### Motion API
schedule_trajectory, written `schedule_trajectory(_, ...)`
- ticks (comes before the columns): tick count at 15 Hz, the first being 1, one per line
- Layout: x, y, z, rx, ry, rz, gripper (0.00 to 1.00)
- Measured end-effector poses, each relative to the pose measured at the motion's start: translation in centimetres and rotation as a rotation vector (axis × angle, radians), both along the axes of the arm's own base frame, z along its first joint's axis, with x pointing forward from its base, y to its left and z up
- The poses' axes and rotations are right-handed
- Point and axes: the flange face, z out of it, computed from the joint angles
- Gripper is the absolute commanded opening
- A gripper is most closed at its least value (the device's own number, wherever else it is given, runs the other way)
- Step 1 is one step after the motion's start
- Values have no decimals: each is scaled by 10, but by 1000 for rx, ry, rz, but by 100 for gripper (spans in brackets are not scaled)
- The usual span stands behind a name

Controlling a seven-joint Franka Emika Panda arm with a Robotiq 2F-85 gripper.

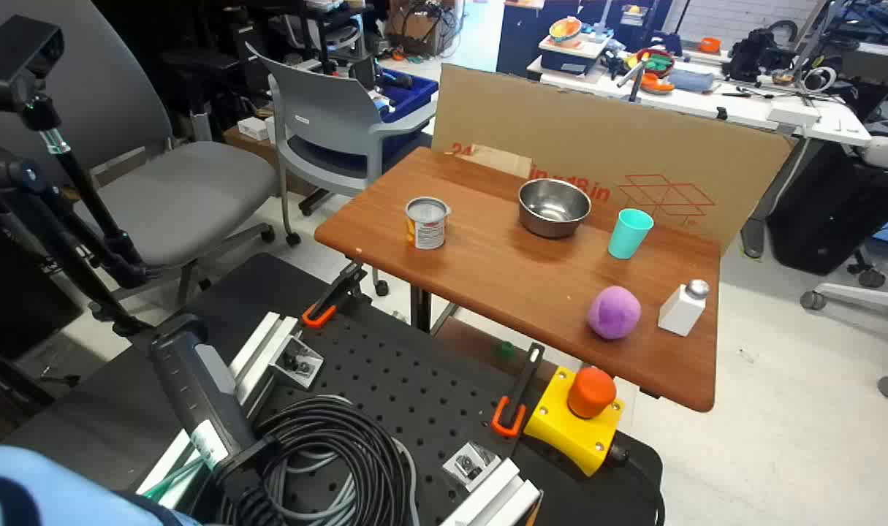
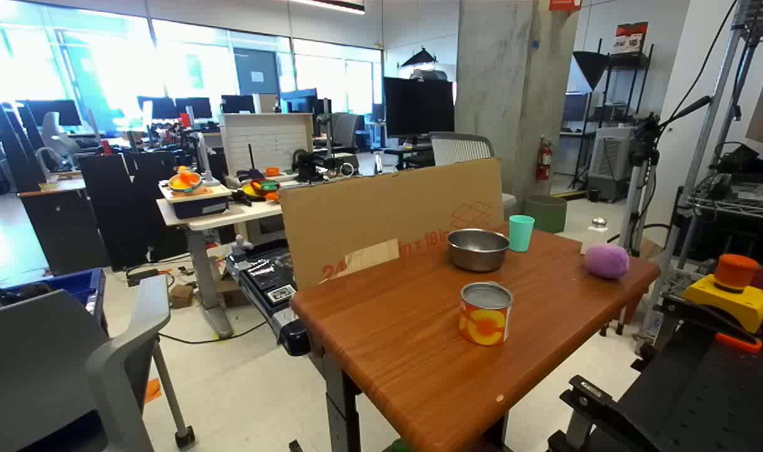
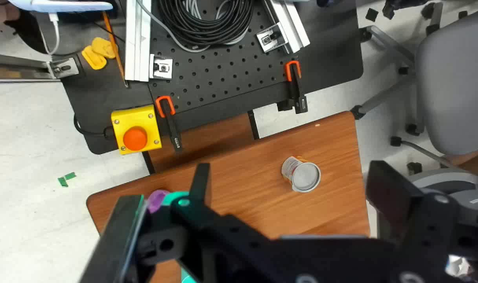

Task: Move the tin can forward

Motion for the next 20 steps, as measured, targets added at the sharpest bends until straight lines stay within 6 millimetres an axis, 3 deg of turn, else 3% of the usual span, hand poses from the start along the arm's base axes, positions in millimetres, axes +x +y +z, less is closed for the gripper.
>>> schedule_trajectory(13, 1, 3, -6, -13, 7, 5, 100)
schedule_trajectory(16, 8, 16, -45, -51, 15, 21, 100)
schedule_trajectory(20, 17, 46, -133, -88, 76, 73, 100)
